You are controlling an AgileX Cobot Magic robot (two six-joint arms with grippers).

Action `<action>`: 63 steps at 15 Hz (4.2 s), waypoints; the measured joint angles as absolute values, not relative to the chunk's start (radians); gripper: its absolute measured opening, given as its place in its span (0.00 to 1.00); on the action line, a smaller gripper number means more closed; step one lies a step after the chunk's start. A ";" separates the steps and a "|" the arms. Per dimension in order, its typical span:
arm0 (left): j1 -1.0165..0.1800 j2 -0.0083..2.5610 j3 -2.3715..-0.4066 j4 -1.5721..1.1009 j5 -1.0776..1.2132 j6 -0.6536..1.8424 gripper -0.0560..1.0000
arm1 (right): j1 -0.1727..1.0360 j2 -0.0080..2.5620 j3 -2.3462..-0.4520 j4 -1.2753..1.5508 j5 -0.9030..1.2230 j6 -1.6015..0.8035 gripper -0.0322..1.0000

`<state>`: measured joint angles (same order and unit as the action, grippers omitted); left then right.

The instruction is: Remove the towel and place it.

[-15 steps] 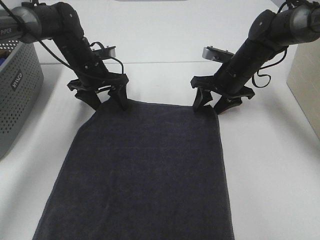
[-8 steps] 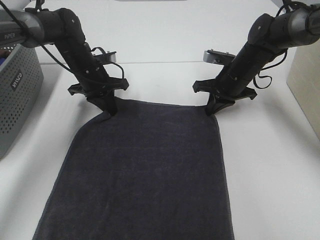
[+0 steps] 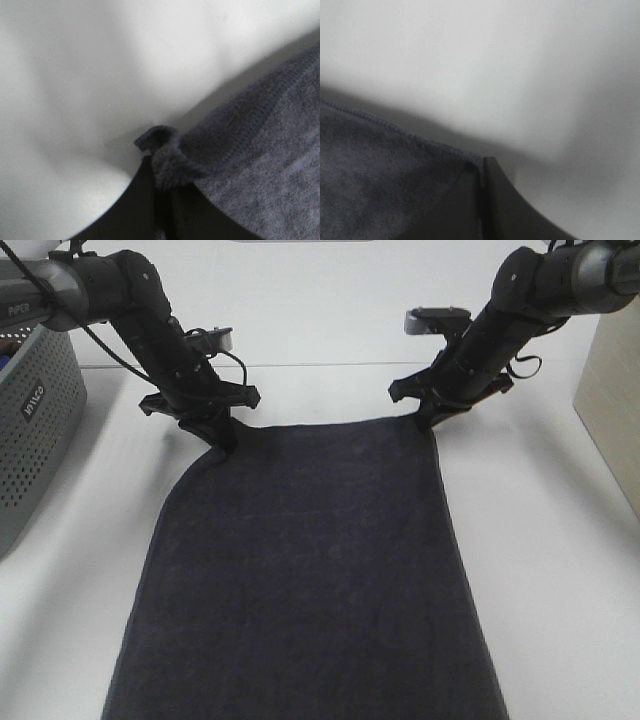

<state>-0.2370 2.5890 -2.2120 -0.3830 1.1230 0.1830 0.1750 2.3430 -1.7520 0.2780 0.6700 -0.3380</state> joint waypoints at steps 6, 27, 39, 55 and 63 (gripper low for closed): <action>-0.238 2.590 -2.374 -0.234 0.960 0.187 0.07 | 0.175 2.343 -1.860 0.261 0.559 -0.351 0.04; -0.239 2.721 -2.387 -0.231 0.364 0.228 0.07 | 0.175 2.568 -2.049 0.306 0.092 -0.422 0.04; -0.239 2.756 -2.387 -0.230 0.234 0.228 0.75 | 0.175 2.588 -2.049 0.333 0.077 -0.423 0.69; -0.177 2.756 -2.387 -0.261 0.238 0.046 0.78 | 0.175 2.600 -2.050 0.332 0.202 -0.423 0.71; -0.177 2.755 -2.387 -0.405 0.343 0.007 0.78 | 0.175 2.616 -2.050 0.332 0.238 -0.424 0.71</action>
<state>-0.1770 2.7550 -2.3870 -0.4050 0.3430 0.0070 0.1750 2.6160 -2.0500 0.3320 0.2380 -0.4240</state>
